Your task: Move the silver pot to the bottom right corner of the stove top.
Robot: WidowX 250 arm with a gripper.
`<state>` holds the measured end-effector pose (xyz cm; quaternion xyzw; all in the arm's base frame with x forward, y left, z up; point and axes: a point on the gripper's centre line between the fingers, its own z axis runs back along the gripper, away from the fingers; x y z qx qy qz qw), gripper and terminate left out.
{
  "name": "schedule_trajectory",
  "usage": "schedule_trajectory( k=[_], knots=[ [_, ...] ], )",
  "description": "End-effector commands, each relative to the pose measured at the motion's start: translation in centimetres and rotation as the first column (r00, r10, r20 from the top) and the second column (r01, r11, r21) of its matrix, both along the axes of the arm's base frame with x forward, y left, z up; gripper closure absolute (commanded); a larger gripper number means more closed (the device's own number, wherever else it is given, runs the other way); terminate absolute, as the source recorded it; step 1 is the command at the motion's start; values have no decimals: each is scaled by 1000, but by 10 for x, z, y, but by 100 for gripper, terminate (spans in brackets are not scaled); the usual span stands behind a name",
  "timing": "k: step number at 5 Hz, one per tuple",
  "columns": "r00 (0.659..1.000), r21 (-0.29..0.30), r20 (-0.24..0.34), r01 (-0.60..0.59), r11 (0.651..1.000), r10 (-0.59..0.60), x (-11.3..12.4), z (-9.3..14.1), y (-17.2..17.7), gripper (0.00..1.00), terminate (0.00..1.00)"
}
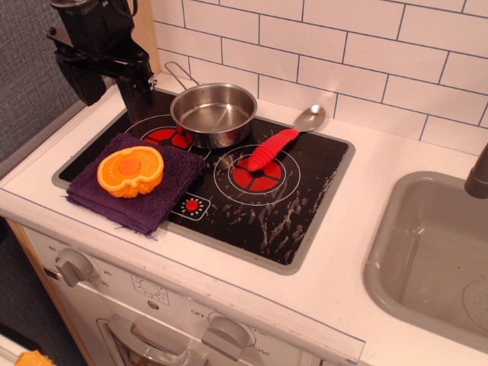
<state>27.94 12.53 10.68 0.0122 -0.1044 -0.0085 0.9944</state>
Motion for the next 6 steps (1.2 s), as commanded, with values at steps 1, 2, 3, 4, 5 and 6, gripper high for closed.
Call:
schedule_trajectory(
  k=[1,2,3,4,5,6],
  knots=[
    [1000,0,0,0,1000,0,0,0,0,0,0],
    [999,4,44,7,1000,-8,31,-7,-17,0,0],
    [999,7,39,30,1000,-30,66,-23,-39,0,0],
    [997,33,33,74,997,-75,95,-35,-60,0,0],
    [996,38,30,86,996,-87,117,-44,-72,0,0],
    [997,35,22,78,996,-79,124,-51,-74,0,0]
  ],
)
